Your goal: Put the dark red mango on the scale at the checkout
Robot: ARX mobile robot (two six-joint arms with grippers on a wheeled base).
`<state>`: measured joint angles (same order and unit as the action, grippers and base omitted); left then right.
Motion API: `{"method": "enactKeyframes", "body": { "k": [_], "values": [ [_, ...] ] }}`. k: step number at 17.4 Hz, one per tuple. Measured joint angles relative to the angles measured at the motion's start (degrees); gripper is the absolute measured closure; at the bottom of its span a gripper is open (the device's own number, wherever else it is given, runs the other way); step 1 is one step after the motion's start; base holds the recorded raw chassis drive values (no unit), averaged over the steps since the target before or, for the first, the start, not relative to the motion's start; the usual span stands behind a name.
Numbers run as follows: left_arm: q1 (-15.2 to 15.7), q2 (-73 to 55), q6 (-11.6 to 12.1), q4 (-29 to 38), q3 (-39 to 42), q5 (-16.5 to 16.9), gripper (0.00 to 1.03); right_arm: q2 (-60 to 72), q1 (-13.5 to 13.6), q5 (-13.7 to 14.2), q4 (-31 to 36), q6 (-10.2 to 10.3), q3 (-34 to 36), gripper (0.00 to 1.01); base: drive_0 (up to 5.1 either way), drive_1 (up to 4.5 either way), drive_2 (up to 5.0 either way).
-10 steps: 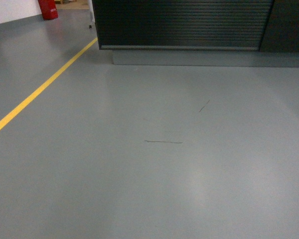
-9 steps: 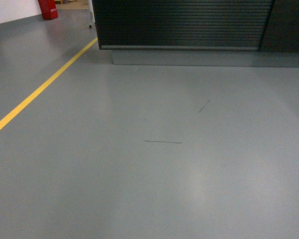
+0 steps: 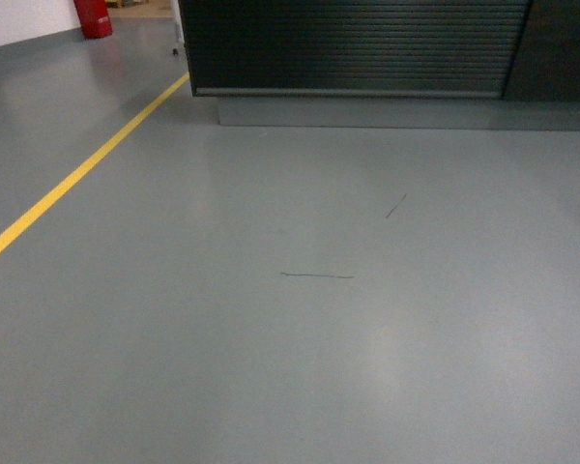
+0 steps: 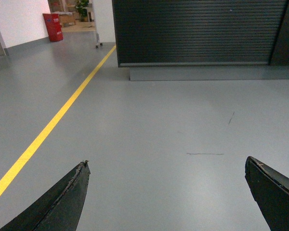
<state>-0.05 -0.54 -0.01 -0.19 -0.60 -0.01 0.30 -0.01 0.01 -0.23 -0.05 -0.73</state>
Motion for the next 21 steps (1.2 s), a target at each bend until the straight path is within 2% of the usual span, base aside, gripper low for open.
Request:
{"method": "enactKeyframes", "body": {
  "k": [21],
  "values": [
    [0.0, 0.0, 0.0, 0.0, 0.0, 0.0, 0.05, 0.0, 0.0, 0.0, 0.0, 0.0, 0.0, 0.03, 0.0, 0.00, 0.0]
  ]
}}
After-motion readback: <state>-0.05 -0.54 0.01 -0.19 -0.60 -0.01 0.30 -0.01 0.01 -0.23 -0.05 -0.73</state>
